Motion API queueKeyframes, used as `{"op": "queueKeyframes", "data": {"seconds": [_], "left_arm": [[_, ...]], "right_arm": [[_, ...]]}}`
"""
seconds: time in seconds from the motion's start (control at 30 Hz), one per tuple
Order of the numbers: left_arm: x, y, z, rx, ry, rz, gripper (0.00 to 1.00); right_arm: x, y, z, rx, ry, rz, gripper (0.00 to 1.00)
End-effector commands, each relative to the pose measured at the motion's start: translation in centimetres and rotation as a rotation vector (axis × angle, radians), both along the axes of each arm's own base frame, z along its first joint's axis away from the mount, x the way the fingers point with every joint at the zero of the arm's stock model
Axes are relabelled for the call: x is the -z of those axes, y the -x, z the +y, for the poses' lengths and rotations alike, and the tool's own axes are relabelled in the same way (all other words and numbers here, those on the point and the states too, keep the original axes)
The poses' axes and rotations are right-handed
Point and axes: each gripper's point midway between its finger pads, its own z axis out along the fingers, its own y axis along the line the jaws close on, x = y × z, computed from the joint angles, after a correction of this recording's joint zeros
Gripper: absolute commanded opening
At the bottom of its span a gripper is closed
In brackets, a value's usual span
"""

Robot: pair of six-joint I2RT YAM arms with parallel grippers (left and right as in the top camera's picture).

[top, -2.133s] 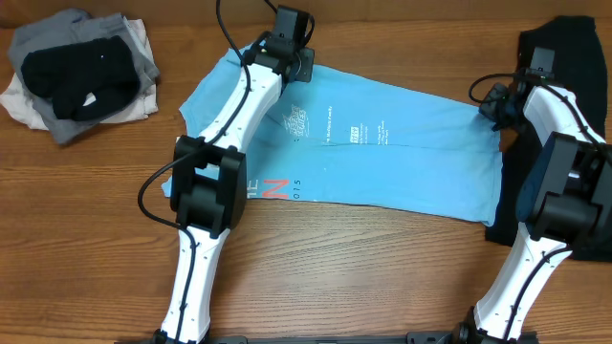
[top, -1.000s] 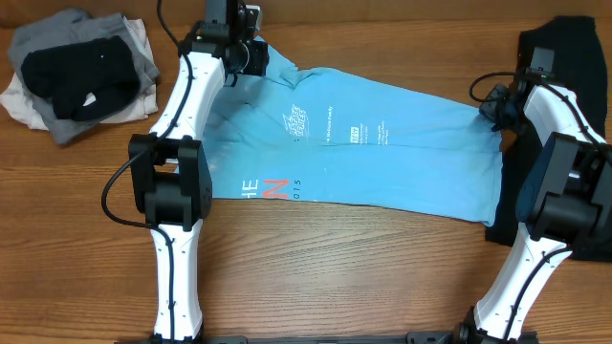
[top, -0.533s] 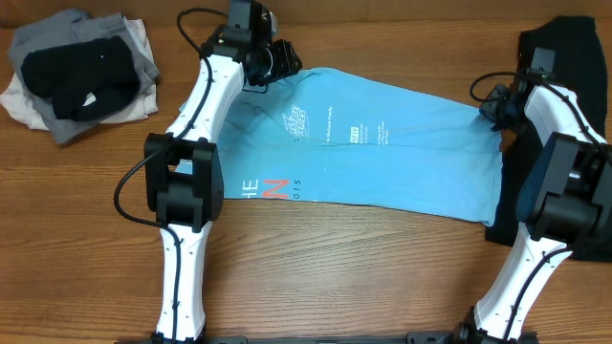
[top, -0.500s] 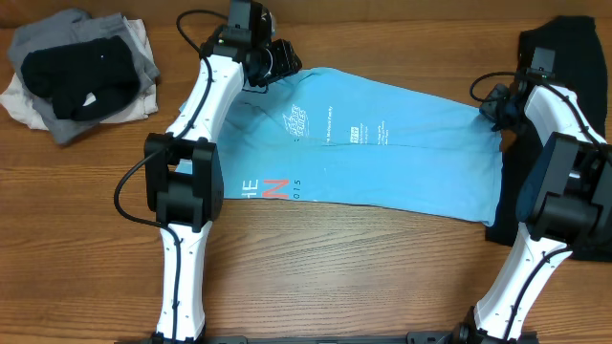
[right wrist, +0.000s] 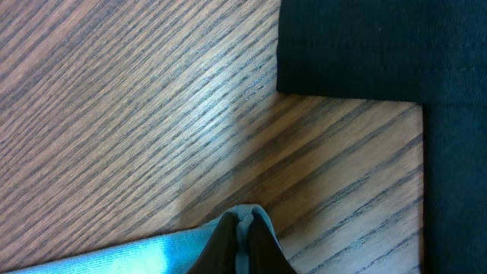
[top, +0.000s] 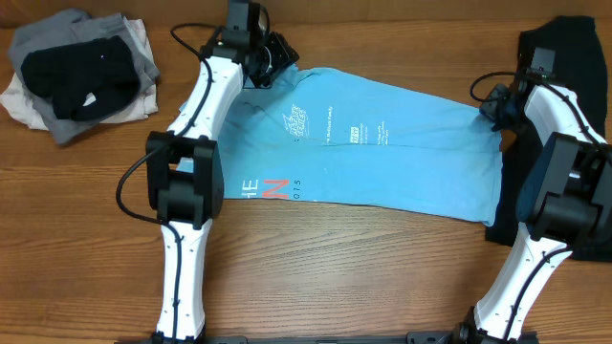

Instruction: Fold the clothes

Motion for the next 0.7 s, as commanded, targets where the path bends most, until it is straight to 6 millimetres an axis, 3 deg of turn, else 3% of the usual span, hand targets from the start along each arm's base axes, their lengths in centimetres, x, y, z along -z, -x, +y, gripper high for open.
{"op": "queueKeyframes", "data": {"seconds": [0.0, 0.3, 0.43, 0.53, 0.67], "left_arm": [[2.1, 0.0, -0.1, -0.031, 0.066, 0.073, 0.52], [2.6, -0.4, 0.2, -0.047, 0.067, 0.070, 0.51], [2.3, -0.9, 0.4, -0.052, 0.069, 0.045, 0.36], [2.3, -1.1, 0.5, -0.056, 0.065, 0.035, 0.34], [2.4, -1.2, 0.6, -0.061, 0.059, 0.035, 0.22]], "right_arm": [[0.9, 0.6, 0.1, 0.005, -0.021, 0.028, 0.04], [0.9, 0.6, 0.1, 0.005, -0.021, 0.028, 0.04], [0.9, 0.6, 0.1, 0.005, -0.021, 0.028, 0.04], [0.9, 0.6, 0.1, 0.005, -0.021, 0.028, 0.04], [0.9, 0.6, 0.1, 0.005, -0.021, 0.028, 0.04]]}}
